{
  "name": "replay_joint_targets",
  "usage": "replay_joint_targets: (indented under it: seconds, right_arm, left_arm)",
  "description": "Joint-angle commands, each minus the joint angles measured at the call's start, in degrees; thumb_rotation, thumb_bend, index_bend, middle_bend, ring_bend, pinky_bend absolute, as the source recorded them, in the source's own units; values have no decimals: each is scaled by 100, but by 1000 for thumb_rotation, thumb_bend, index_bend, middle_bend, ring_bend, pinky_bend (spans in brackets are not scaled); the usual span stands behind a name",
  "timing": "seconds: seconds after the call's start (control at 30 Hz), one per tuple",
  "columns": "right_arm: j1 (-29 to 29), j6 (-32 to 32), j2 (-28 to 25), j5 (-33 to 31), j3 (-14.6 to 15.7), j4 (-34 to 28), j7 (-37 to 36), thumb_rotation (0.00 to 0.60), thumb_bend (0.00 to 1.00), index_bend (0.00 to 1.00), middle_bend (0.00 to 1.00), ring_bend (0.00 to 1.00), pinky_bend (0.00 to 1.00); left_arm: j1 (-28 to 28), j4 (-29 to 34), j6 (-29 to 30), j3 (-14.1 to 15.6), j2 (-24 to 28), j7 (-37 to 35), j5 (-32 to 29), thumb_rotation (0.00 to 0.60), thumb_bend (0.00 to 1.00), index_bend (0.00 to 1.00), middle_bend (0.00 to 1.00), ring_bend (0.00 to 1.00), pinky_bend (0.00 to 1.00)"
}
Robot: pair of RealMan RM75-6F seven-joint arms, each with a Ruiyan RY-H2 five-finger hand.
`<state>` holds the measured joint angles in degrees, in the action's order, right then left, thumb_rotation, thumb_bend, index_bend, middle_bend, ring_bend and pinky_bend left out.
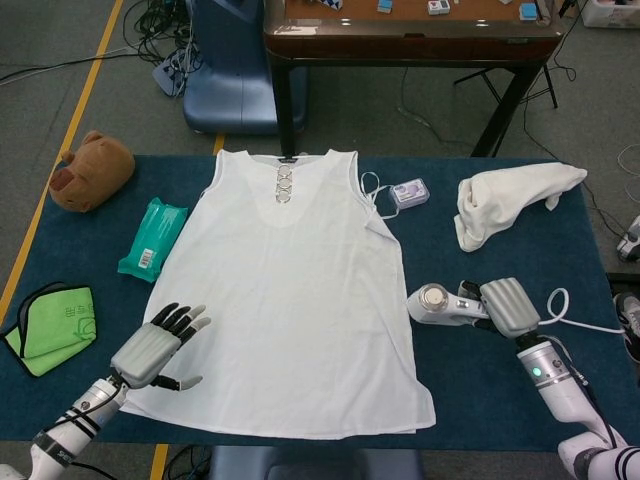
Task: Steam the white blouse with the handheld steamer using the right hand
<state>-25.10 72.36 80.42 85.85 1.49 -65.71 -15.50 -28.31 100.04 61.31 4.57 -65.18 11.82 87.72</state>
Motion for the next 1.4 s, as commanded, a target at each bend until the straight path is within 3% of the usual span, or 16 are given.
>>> replay_joint_targets:
  seconds: [0.03, 0.33, 0.53, 0.7, 0.9, 1.17, 1.4]
  right_arm:
    - [116, -124, 220, -102, -34, 426, -146, 600, 684, 914, 864, 829, 778]
    - [264, -316, 482, -176, -65, 986, -253, 600, 683, 893, 759, 706, 683]
    - [326, -402, 433, -177, -86, 980, -340, 600, 651, 580, 582, 532, 549]
    - [382, -432, 324, -225, -145, 817, -310, 600, 459, 321, 383, 320, 372]
    - [452, -435, 145, -297, -228, 562, -245, 600, 208, 115, 241, 173, 231]
    - [585, -320, -159, -263, -248, 145, -198, 600, 36, 30, 173, 116, 175]
    - [706, -85, -683, -109, -241, -630, -257, 600, 31, 30, 176, 116, 175]
  left_arm:
    - [96, 15, 144, -50, 80, -94, -49, 236, 169, 20, 0, 0, 0]
    - [319, 19, 464, -97, 202, -283, -50, 234, 169, 20, 0, 0, 0]
    - [459, -2, 684, -145, 254, -435, -25, 234, 169, 20, 0, 0, 0]
    - [560, -26, 788, -167, 283, -526, -42, 234, 169, 20, 0, 0, 0]
    - [654, -23, 881, -190, 318, -596, -39, 235, 169, 20, 0, 0, 0]
    - [770, -34, 999, -245, 330, -674, -73, 238, 169, 20, 0, 0, 0]
    - [923, -145, 1229, -379, 287, -858, -220, 261, 169, 20, 0, 0, 0]
